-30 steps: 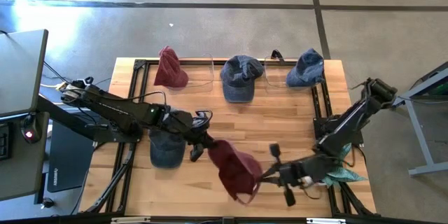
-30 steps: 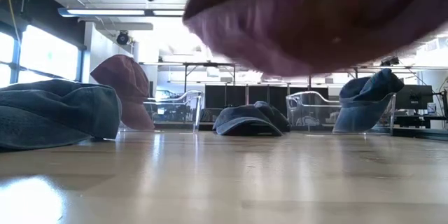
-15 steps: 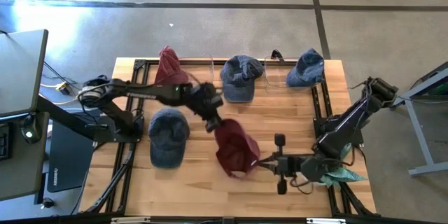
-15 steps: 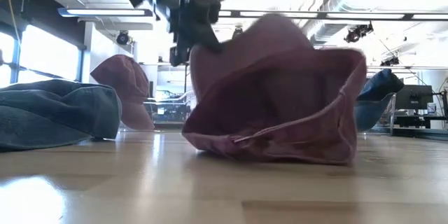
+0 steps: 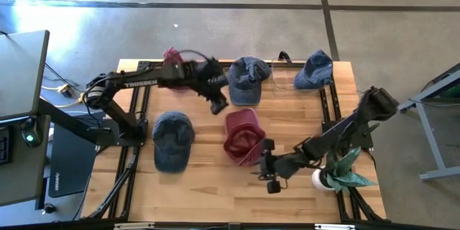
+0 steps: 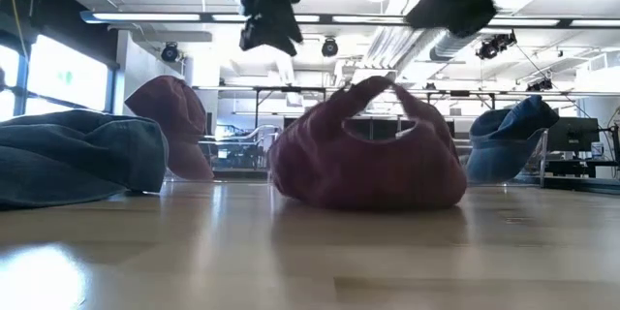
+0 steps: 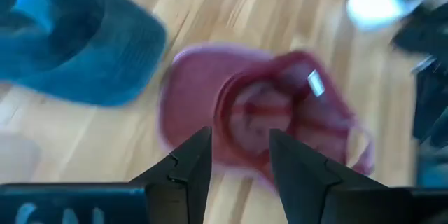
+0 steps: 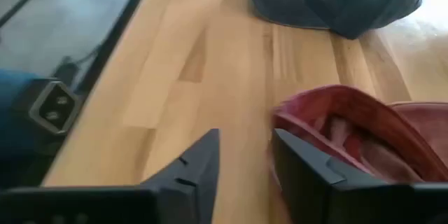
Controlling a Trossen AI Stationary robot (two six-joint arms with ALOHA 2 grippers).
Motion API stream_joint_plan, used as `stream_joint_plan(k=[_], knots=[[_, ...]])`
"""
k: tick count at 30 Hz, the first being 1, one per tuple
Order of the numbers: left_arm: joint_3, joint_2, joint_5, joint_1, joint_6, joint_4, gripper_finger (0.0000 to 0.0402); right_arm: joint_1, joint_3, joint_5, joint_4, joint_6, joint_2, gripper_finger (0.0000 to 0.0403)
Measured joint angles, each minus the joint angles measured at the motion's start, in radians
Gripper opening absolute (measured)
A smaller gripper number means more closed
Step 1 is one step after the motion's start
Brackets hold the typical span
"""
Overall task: Pick & Place hat
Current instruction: Put the red cap into the left transparent bin
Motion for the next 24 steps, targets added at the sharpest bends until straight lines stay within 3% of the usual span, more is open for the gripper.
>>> stream_joint_plan(k=[4,8,13,19,24], knots=[[-0.028,0.0,-0.202,-0.156,0.013,-0.076,0.0138,-0.034,0.0,0.014,0.005,-0.025,0.027,0.017],[-0.158,0.002,-0.346,-0.343,-0.111,0.024,0.0138,-0.069,0.0,0.007,0.011,-0.07,0.027,0.0184],[-0.294,0.002,-0.461,-0.563,-0.26,0.19,0.0138,-0.155,0.0,-0.139,0.012,-0.142,0.05,0.0184],[-0.321,0.002,-0.657,-0.728,-0.312,0.205,0.0138,-0.251,0.062,-0.34,-0.052,-0.244,0.134,0.0165],[-0.321,0.002,-0.769,-0.769,-0.273,0.223,0.0138,-0.272,0.186,-0.417,-0.22,-0.297,0.206,0.0102]])
